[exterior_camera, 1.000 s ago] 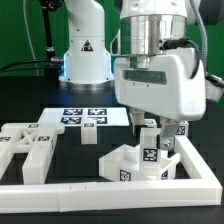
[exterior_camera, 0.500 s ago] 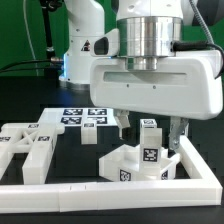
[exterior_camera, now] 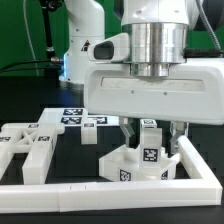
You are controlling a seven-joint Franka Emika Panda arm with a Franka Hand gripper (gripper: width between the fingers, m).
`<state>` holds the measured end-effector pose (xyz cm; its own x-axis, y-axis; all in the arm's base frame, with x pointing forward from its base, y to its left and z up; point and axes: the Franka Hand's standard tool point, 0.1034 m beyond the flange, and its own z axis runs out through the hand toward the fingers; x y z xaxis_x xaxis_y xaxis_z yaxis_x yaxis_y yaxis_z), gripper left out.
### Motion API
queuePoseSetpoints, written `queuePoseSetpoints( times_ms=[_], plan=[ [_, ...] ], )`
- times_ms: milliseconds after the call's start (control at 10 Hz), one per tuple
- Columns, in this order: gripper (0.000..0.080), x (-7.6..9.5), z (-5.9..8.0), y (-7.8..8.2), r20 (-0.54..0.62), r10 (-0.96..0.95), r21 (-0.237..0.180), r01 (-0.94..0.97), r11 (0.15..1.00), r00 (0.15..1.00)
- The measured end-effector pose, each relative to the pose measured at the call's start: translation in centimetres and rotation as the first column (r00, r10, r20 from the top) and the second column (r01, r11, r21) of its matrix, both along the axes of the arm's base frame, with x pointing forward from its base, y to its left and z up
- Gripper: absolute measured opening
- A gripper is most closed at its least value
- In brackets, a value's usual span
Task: Assemble chair
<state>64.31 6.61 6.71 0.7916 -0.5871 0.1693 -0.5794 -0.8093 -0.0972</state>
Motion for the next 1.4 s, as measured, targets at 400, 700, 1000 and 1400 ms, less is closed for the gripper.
queuePoseSetpoints(
  times_ms=[400, 700, 1000, 1400],
  plan=[
    [0.0285, 0.0, -0.1, 0.1, -0.003, -0.297, 0.06, 0.297, 0.953, 0.955],
    [0.0285, -0.1, -0.2, 1.5, -0.065, -0.67, 0.147, 0.671, 0.727, 0.74],
    [0.0287, -0.5, -0.2, 2.2, -0.152, -0.886, 0.224, 0.888, 0.402, 0.439],
    [0.0291, -0.6, -0.3, 2.1, -0.171, -0.909, 0.241, 0.911, 0.335, 0.38]
  ],
)
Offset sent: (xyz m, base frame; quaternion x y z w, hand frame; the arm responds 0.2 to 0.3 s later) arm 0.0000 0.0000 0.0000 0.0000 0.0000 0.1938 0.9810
